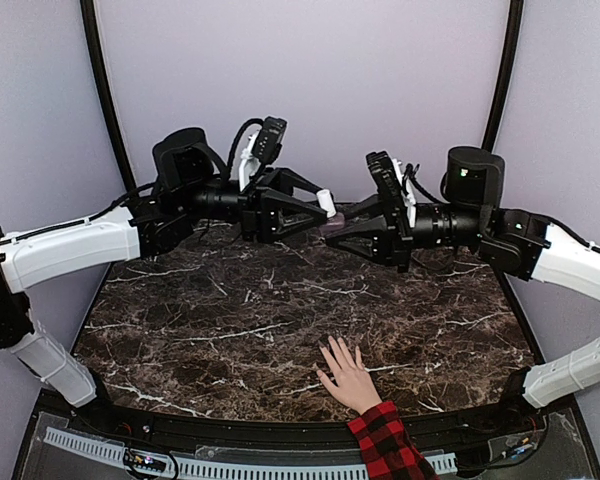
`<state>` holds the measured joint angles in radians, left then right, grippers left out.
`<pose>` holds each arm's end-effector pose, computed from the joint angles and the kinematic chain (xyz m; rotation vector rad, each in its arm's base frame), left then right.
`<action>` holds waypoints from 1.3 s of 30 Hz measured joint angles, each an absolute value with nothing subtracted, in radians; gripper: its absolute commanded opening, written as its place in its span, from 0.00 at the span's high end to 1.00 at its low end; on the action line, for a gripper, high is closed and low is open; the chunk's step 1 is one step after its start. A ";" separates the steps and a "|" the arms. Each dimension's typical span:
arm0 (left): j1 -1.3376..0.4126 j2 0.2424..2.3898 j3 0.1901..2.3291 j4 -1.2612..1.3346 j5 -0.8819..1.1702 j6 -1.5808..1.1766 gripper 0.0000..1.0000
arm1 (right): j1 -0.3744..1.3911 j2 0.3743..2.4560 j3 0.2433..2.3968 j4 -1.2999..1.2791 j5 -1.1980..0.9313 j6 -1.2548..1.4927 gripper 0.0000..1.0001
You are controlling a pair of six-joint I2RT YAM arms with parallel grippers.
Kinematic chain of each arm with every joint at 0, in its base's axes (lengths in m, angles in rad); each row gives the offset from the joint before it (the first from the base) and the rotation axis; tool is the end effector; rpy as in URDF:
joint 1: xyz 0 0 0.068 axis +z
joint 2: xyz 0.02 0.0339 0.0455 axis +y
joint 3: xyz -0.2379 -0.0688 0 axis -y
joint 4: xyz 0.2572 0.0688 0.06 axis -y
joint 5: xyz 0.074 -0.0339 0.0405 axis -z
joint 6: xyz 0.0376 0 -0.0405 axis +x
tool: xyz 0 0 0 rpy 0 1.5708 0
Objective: Paint the nails
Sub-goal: Screw the nail polish bottle cap onto the nail polish bottle.
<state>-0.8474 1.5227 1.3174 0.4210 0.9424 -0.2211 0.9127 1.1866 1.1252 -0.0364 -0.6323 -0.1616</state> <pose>0.2198 -0.2948 0.3780 1.2560 1.0433 -1.4779 0.1629 0.2470 0.3680 -1.2999 1.1997 1.0801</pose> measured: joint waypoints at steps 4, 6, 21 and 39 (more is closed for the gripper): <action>-0.833 1.439 1.290 0.351 0.763 -0.176 0.39 | 0.918 1.187 1.125 0.004 -0.540 -0.155 1.00; -0.830 1.402 1.276 0.335 0.680 -0.159 0.38 | 0.922 1.187 1.125 0.017 -0.469 -0.147 1.00; -0.827 1.411 1.269 0.308 0.500 -0.161 0.39 | 0.928 1.259 1.125 0.030 -0.204 -0.123 1.00; -0.827 1.496 1.311 0.319 0.543 -0.273 0.58 | 0.962 1.285 1.126 0.014 -0.104 -0.160 1.00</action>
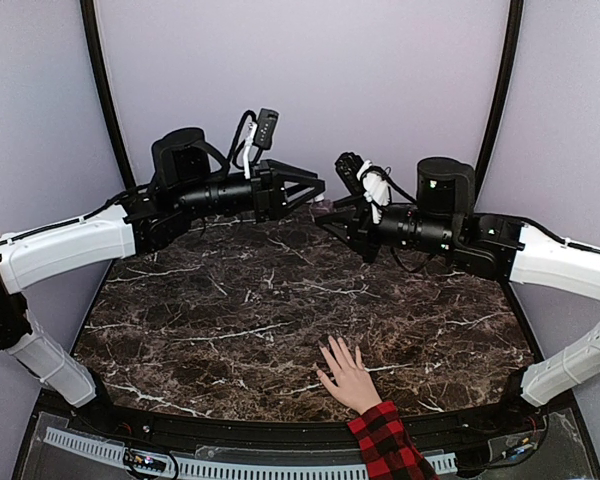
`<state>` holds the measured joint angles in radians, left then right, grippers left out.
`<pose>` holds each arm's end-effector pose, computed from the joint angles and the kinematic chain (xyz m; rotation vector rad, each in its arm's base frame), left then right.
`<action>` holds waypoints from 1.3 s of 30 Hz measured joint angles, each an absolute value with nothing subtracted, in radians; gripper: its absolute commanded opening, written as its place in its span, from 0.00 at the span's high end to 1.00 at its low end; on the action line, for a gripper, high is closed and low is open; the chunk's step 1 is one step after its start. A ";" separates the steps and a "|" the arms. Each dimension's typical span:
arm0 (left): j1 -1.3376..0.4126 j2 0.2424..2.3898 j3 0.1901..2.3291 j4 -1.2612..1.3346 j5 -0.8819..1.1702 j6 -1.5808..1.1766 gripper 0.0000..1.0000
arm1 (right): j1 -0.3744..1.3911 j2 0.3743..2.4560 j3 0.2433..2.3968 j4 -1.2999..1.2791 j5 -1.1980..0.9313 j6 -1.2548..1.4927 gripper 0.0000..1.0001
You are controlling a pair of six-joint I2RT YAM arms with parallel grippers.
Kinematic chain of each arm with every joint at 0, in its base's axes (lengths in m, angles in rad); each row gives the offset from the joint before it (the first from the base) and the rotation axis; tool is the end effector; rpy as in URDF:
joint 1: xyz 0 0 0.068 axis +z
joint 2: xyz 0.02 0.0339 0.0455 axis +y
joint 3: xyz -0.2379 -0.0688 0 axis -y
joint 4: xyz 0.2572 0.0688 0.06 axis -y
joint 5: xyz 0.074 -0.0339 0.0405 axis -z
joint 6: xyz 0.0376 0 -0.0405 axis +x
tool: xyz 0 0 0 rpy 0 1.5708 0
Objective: Paint the nails
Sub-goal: Screw the nail polish bottle cap onto the nail polish bottle.
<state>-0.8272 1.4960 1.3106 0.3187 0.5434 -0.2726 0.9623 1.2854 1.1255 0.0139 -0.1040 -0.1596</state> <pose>0.2370 -0.2865 0.3764 0.8799 1.3268 -1.2665 0.1836 0.2703 0.3439 -1.0048 1.4503 0.6792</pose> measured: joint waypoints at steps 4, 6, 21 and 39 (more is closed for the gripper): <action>-0.827 1.500 1.321 0.321 0.558 -0.277 0.68 | 0.963 1.285 1.126 0.014 -0.097 -0.160 1.00; -0.827 1.503 1.326 0.322 0.565 -0.279 0.72 | 0.963 1.285 1.126 0.014 -0.092 -0.160 1.00; -0.823 1.508 1.327 0.323 0.585 -0.254 0.92 | 0.968 1.290 1.148 -0.014 -0.057 -0.155 1.00; -0.840 1.508 1.327 0.289 0.535 -0.102 1.00 | 0.967 1.310 1.180 -0.069 -0.059 -0.147 1.00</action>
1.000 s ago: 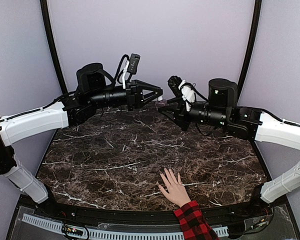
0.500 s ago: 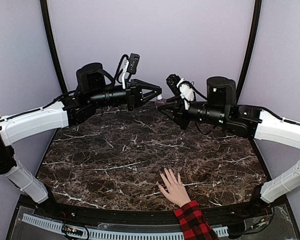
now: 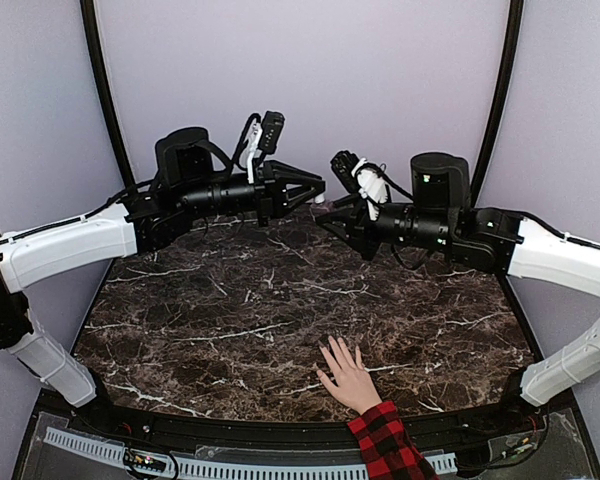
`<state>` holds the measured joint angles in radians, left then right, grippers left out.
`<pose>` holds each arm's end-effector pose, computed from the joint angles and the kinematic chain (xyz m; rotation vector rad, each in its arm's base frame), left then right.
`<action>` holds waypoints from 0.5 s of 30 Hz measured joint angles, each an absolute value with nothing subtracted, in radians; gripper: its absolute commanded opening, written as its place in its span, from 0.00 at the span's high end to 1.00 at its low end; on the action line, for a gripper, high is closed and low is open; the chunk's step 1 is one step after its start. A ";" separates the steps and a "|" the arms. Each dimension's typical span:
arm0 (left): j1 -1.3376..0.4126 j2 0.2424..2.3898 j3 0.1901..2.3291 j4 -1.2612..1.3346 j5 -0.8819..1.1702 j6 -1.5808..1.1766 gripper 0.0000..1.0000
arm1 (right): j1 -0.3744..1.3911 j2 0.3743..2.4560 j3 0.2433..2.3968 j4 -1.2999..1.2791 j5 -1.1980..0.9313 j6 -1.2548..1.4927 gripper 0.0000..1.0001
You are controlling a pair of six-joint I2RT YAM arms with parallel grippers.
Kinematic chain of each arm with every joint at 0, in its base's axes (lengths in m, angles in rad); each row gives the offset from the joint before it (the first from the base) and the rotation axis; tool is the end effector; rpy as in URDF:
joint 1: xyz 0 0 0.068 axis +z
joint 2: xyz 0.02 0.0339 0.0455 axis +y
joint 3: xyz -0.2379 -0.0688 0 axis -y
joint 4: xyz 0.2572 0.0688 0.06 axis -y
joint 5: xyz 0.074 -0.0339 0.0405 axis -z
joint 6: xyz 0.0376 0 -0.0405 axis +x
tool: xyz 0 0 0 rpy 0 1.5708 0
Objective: Paint the nails
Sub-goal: Screw the nail polish bottle cap onto the nail polish bottle.
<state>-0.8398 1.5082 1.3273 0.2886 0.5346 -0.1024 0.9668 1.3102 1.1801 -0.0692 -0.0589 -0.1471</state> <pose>0.2359 -0.2917 0.3751 0.9797 1.2499 -1.1387 0.1861 0.2736 0.3474 -0.9964 1.5173 0.6407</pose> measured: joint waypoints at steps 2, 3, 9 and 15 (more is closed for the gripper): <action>-0.840 1.508 1.327 0.290 0.552 -0.097 1.00 | 0.962 1.307 1.180 -0.070 -0.082 -0.153 1.00; -0.839 1.508 1.327 0.294 0.564 -0.096 1.00 | 0.960 1.304 1.180 -0.071 -0.097 -0.156 1.00; -0.839 1.506 1.327 0.349 0.669 -0.097 1.00 | 0.946 1.270 1.180 -0.077 -0.213 -0.176 1.00; -0.839 1.504 1.330 0.403 0.815 -0.100 1.00 | 0.933 1.241 1.176 -0.076 -0.369 -0.196 1.00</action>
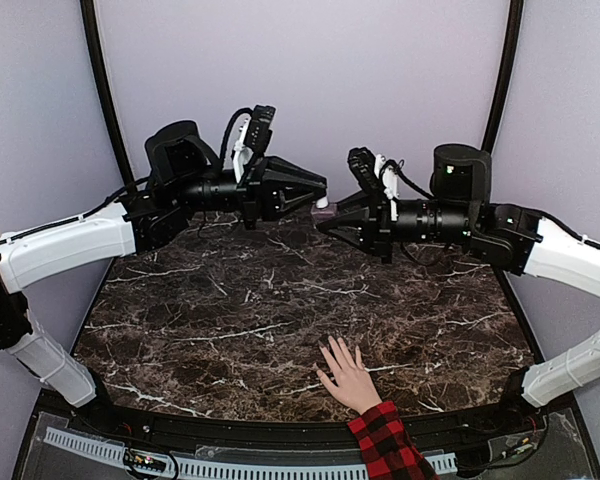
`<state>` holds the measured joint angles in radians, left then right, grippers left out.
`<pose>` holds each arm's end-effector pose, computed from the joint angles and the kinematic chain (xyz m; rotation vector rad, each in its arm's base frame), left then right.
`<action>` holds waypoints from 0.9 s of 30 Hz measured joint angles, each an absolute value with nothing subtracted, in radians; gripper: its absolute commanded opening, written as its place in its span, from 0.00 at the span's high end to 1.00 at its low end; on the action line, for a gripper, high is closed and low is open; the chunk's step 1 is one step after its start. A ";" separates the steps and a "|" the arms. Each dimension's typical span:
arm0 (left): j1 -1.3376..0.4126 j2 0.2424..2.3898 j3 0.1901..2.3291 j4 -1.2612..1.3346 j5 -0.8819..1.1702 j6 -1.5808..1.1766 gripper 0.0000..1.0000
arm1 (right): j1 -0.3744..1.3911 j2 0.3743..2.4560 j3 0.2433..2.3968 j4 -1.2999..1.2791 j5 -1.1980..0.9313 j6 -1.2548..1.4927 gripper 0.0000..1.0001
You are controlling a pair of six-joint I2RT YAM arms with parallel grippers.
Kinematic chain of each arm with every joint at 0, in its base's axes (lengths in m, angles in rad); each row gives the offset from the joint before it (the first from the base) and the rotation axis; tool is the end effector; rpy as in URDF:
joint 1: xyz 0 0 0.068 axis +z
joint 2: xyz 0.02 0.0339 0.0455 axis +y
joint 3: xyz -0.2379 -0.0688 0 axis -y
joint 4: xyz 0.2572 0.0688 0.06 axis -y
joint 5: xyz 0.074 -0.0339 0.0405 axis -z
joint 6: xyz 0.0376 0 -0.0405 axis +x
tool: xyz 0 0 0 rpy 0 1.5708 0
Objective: Paint the nails
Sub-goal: Screw the nail polish bottle cap onto the nail polish bottle.
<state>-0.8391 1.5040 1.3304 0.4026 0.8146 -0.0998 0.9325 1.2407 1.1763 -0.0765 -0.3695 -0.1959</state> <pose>0.2235 -0.2899 0.3882 1.1830 1.0031 -1.3010 0.1746 0.2582 0.3666 -1.1798 1.3315 0.8550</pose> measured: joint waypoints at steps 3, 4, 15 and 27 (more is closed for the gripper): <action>-0.841 1.505 1.343 0.405 0.894 -0.101 1.00 | 0.930 1.235 1.176 -0.076 -0.456 -0.206 1.00; -0.841 1.505 1.344 0.406 0.918 -0.101 1.00 | 0.930 1.234 1.176 -0.076 -0.481 -0.209 1.00; -0.856 1.514 1.376 0.385 1.061 -0.093 0.90 | 0.929 1.234 1.178 -0.078 -0.659 -0.232 1.00; -0.846 1.479 1.377 0.216 0.955 -0.022 0.43 | 0.928 1.239 1.183 0.002 -0.643 -0.235 1.00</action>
